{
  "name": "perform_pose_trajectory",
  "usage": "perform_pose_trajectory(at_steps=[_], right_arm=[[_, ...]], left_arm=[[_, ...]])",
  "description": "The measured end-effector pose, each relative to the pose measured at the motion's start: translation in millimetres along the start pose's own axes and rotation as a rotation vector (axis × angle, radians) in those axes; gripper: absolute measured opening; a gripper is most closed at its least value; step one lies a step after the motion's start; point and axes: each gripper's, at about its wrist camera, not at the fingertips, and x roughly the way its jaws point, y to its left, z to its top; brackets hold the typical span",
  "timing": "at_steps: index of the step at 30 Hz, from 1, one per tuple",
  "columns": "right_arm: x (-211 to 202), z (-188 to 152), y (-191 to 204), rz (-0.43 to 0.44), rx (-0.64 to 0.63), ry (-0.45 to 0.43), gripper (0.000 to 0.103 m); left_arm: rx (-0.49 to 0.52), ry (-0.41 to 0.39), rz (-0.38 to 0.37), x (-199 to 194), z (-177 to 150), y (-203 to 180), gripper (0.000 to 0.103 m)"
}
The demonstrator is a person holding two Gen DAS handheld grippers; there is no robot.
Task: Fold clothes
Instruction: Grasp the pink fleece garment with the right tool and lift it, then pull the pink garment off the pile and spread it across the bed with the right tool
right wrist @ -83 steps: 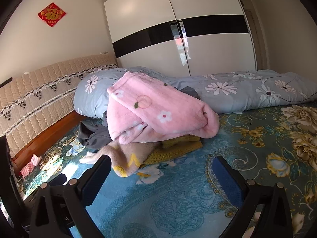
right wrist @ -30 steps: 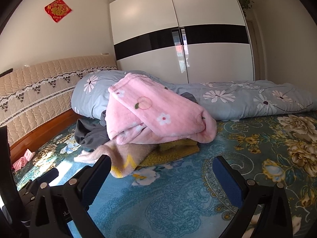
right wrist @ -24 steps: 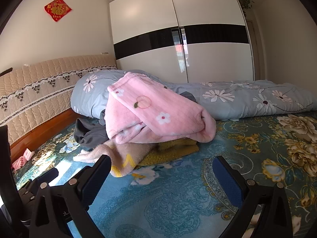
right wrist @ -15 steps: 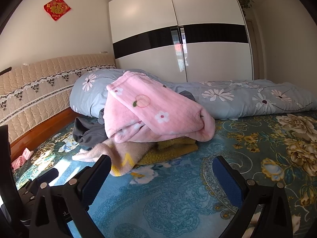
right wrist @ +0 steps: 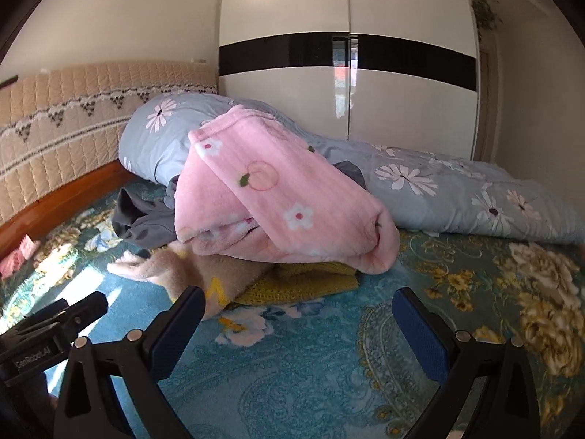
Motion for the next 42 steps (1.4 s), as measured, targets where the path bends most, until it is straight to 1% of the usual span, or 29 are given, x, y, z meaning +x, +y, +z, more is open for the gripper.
perform_pose_trajectory(at_steps=[3,6,8,11,14,17,18,21,23,24,25,26,29,32,36,38,40,42], right_arm=[[21,24,18,-0.009,-0.075,0.023,0.103],[45,45,34,-0.029,-0.122,0.041,0.103],[63,58,40,-0.060,-0.124,0.056,0.103],[89,72,52,-0.083,-0.119,0.064,0.103],[110,83,65,-0.097,-0.115,0.071,0.103],[124,95,76,-0.112,-0.113,0.047,0.103],[128,99,79,-0.124,-0.115,0.042,0.101],[138,108,86,-0.160,-0.130,0.044,0.085],[140,112,85,-0.143,-0.127,0.055,0.066],[139,113,82,-0.132,-0.115,0.065,0.033],[138,115,78,-0.136,-0.096,0.077,0.011],[134,117,72,-0.144,-0.072,0.078,0.008],[109,122,46,-0.146,0.013,0.055,0.007],[68,128,20,-0.126,0.051,0.012,0.006],[-8,130,-32,-0.102,0.113,-0.077,0.006],[-51,125,-62,-0.091,0.166,-0.123,0.006],[-92,117,-92,-0.081,0.214,-0.165,0.006],[-130,106,-119,-0.072,0.251,-0.198,0.006]], left_arm=[[0.000,-0.006,-0.008,3,8,8,0.103],[0.021,-0.021,-0.012,5,15,15,0.103],[0.017,-0.020,0.007,8,17,22,0.103],[-0.033,0.000,0.006,15,17,37,0.103],[-0.066,0.027,0.021,21,17,48,0.103],[-0.064,0.017,0.052,19,17,51,0.103],[-0.064,0.010,0.059,18,18,52,0.103],[-0.078,-0.004,0.060,14,20,54,0.103],[-0.092,-0.009,0.050,13,21,54,0.103],[-0.094,-0.009,0.047,13,22,54,0.103],[-0.094,-0.010,0.050,12,22,53,0.103],[-0.093,-0.012,0.054,11,23,52,0.103],[-0.093,-0.015,0.056,8,24,49,0.103],[-0.106,0.000,0.035,4,21,48,0.103],[-0.138,0.024,0.001,-5,11,44,0.103],[-0.144,0.041,-0.039,-11,3,38,0.103],[-0.127,0.063,-0.076,-16,-4,29,0.103],[-0.089,0.076,-0.081,-21,-10,19,0.103]])
